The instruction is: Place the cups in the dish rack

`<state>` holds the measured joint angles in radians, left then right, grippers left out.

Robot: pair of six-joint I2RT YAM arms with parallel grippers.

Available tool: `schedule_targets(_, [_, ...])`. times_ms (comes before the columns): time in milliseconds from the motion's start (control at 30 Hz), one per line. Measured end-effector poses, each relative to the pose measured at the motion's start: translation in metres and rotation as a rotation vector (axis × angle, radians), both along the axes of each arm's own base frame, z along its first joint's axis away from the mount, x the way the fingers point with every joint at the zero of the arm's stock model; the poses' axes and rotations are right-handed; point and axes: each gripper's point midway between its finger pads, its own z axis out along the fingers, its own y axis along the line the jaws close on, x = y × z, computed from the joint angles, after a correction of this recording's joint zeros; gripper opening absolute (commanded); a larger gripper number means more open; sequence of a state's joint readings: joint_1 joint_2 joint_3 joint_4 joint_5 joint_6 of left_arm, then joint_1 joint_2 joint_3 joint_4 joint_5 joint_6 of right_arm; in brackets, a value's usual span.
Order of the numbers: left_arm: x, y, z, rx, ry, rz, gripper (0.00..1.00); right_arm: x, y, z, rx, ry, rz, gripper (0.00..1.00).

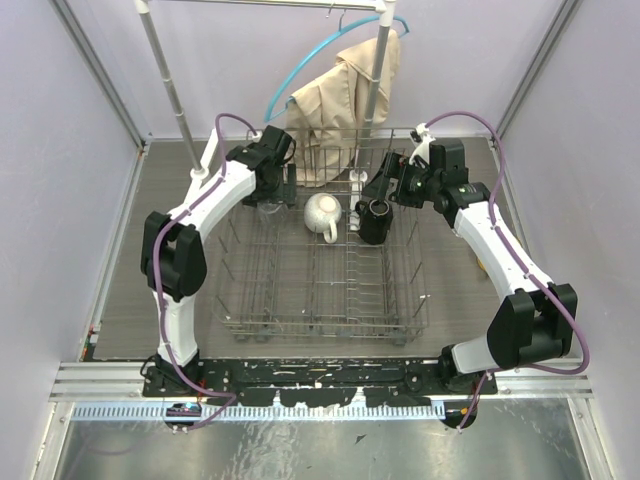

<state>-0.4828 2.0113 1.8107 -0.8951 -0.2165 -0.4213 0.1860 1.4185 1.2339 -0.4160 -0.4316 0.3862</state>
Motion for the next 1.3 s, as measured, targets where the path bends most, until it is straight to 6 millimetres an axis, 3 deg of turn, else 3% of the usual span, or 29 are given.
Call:
schedule_targets(233, [0.001, -0.001, 0.008, -0.011, -0.02, -0.003, 0.97, -0.002, -0.001, -0.003, -0.006, 0.016, -0.004, 0.92])
schedule_targets(667, [-0.02, 0.016, 0.06, -0.05, -0.122, 0.009, 0.99, 0.002, -0.021, 0.002, -0.092, 0.029, -0.099, 0.94])
schedule_targets(833, [-0.043, 0.029, 0.073, -0.081, -0.134, 0.027, 1.0, 0.015, -0.048, 0.026, -0.143, -0.009, -0.21, 0.92])
schedule_targets(1000, [-0.071, 0.034, 0.094, -0.159, -0.17, 0.033, 1.0, 0.025, -0.085, 0.036, -0.207, -0.013, -0.341, 0.85])
schedule_targets(1133, [-0.099, 0.038, 0.109, -0.244, -0.206, 0.033, 0.99, 0.038, -0.116, 0.022, -0.287, 0.036, -0.428, 0.79])
schedule_targets(1300, [-0.12, 0.027, 0.115, -0.361, -0.202, 0.009, 0.99, 0.051, -0.155, -0.019, -0.379, 0.158, -0.505, 0.77])
